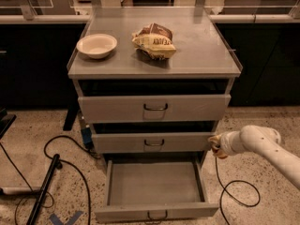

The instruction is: Pick coke can from bottom drawer and place on counter

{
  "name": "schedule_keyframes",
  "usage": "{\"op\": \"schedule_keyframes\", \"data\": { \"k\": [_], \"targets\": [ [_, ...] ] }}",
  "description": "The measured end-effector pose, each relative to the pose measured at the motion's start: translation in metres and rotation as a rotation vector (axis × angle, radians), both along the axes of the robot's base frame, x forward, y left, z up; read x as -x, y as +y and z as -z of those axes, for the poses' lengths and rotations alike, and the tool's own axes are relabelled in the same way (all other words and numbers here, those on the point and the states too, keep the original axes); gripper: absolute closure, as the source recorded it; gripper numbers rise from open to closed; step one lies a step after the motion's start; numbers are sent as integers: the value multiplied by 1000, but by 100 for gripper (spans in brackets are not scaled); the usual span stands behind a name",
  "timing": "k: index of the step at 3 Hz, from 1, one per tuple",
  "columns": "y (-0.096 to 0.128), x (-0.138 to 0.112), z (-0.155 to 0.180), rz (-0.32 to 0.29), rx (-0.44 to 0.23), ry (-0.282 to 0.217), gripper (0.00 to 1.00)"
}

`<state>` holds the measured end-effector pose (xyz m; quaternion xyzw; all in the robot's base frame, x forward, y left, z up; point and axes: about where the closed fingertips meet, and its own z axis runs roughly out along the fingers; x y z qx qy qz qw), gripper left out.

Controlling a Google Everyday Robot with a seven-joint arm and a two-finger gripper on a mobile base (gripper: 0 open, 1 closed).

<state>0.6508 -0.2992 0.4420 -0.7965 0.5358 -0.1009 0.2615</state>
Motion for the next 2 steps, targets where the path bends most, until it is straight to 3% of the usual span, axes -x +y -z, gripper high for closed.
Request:
{"op": "schedule_keyframes", "data": {
  "k": [1,2],
  "targets": [
    [-30,-5,-65,27,200,-142,100],
    [-21,-11,-101,5,264,-225,100]
  ]
}}
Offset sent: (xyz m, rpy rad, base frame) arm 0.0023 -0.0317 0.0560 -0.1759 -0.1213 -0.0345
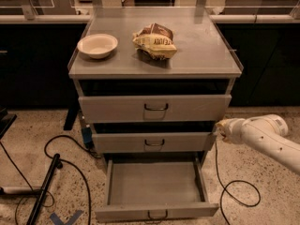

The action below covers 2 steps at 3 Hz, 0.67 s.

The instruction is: Pick coke can from bottom drawer and place on counter

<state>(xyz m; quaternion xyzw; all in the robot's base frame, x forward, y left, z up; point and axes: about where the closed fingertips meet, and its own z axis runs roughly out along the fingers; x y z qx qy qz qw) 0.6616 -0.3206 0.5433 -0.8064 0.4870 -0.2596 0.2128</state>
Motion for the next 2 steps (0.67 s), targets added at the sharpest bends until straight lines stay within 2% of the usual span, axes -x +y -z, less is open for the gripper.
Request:
{"op": "schedule_keyframes", "data": {
  "k": [1,2],
  "targets": [
    [0,0,0,0,0,0,100],
    [-12,-15,-18,24,-16,-14,100]
  ]
}}
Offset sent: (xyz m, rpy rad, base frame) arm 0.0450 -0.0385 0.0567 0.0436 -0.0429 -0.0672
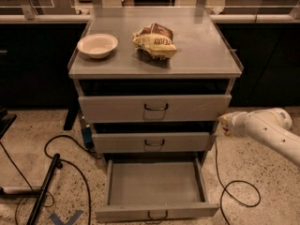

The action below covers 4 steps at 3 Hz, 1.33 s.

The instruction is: Pick coke can from bottom drawer and place on counter

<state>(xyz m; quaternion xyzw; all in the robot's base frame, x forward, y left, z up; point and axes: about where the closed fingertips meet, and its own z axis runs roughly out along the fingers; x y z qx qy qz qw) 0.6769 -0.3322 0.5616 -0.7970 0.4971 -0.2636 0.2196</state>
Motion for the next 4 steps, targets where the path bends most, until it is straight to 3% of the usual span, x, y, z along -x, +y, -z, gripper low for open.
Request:
{"op": "schedule_keyframes", "data": {
  "k": [1,2,3,4],
  "targets": [
    [-33,-22,-28,35,-4,11,100],
    [-86,-58,-81,121,36,-33,100],
    [-160,-88,-153,292,77,-151,100],
    [-203,-100,-238,417,116,-310,100]
  ]
}}
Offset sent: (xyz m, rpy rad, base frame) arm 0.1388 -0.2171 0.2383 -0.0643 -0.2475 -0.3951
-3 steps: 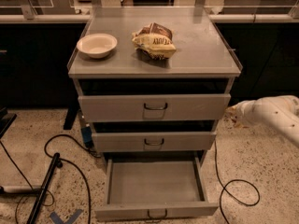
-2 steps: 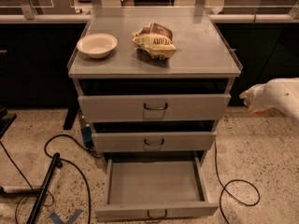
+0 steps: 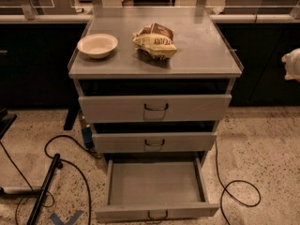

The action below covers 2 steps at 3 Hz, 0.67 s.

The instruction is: Pick coke can from bottom drawer and place on counter

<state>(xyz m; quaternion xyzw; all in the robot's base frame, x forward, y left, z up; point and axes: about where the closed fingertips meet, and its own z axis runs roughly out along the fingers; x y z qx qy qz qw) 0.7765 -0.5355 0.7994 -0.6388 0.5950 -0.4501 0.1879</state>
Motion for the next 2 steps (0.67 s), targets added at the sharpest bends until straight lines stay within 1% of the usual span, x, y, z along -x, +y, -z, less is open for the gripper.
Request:
{"op": "schedule_keyframes", "data": {
  "k": [1,2],
  "targets": [
    [9,8,-84,-12,64,-125,100],
    [68,19,-155,-130,79,-216,100]
  ]
}}
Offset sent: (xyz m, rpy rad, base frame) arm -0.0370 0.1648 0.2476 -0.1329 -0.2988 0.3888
